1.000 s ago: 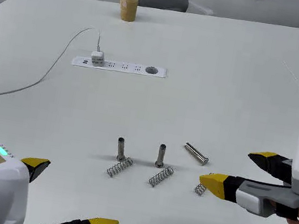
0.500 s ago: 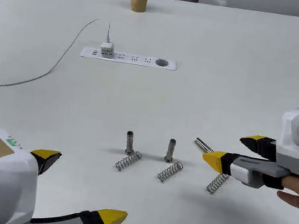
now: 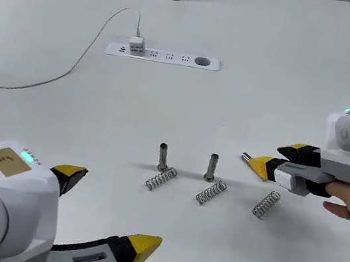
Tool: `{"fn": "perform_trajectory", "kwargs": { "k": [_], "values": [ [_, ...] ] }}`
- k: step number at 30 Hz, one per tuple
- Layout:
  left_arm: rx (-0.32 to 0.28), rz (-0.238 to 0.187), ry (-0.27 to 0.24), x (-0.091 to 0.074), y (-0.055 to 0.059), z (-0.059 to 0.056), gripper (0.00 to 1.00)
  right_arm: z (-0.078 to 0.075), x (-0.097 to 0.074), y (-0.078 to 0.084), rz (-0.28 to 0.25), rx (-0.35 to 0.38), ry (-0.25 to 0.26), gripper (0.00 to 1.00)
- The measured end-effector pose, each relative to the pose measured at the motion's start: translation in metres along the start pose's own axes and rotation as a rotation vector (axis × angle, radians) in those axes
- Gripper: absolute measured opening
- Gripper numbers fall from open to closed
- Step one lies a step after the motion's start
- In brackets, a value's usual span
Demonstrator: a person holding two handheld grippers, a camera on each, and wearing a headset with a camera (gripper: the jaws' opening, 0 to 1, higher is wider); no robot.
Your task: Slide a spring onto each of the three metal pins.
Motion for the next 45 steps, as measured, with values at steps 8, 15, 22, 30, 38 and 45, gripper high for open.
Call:
{"fn": "perform_trajectory", "kwargs": {
  "k": [8, 15, 22, 30, 38, 45],
  "values": [
    [-0.003, 0.004, 0.002, 0.002, 0.002, 0.0, 0.77, -0.001, 0.018, 0.002, 0.022, -0.006, -0.012, 0.28],
    [-0.009, 0.008, 0.003, 0.003, 0.004, 0.001, 0.76, -0.002, 0.034, 0.004, 0.047, 0.004, -0.023, 0.23],
    [-0.014, 0.014, 0.006, 0.004, 0.006, 0.001, 0.75, 0.0, 0.046, 0.009, 0.081, 0.015, -0.047, 0.17],
    [-0.012, 0.019, 0.003, 0.003, 0.008, 0.003, 0.75, -0.002, 0.051, 0.012, 0.093, 0.026, -0.041, 0.14],
    [-0.016, 0.021, 0.001, 0.003, 0.009, 0.003, 0.74, -0.004, 0.051, 0.012, 0.096, 0.02, -0.029, 0.09],
    [-0.022, 0.002, 0.004, 0.003, 0.006, 0.002, 0.75, -0.003, 0.051, 0.012, 0.107, 0.036, -0.027, 0.09]
  ]
}}
Point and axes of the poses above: the centre of the closed fingertips' face, and the gripper's own axes: x roughly forward along the fingers, z roughly to its left, y roughly out of its underside, the point moved 4 cm from there along -x, roughly backward along the fingers, and after that the axes turned 6 degrees about z, right-handed, at the moved point
